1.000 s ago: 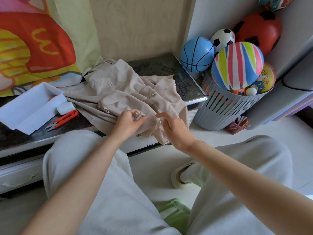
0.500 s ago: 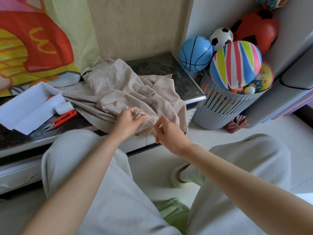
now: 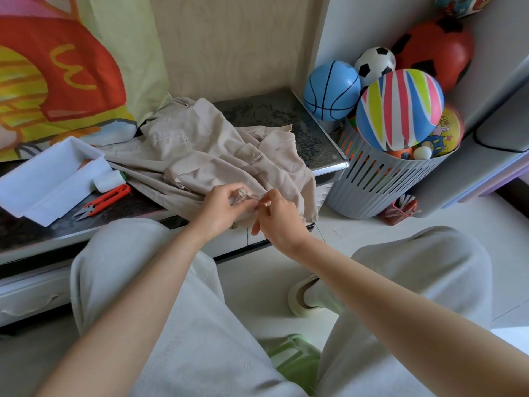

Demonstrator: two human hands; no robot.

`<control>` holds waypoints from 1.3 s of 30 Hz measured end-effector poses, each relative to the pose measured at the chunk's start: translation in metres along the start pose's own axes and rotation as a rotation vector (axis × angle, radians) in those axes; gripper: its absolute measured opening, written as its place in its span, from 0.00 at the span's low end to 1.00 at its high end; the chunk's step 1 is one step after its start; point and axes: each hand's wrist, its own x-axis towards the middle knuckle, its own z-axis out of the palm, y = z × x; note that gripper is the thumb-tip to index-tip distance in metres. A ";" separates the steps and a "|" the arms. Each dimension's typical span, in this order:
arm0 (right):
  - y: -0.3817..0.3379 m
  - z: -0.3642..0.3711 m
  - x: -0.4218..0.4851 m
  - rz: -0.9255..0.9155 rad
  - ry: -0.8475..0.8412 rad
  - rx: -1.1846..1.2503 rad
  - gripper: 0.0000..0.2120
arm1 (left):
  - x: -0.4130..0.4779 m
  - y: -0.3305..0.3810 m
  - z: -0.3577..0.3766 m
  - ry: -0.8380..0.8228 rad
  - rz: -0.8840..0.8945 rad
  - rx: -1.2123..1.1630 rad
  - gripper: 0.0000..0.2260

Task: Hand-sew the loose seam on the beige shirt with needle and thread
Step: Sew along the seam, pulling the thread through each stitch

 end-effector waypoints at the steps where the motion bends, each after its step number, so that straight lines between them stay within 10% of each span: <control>1: 0.000 0.001 0.000 0.010 0.008 0.053 0.04 | 0.000 0.001 0.000 0.027 0.000 0.007 0.03; 18: 0.011 0.003 -0.007 -0.146 -0.048 0.107 0.12 | 0.003 -0.006 0.002 0.306 -0.007 0.280 0.07; 39: 0.011 -0.011 0.007 -0.101 -0.030 0.109 0.11 | 0.001 0.001 0.003 0.166 0.060 0.131 0.10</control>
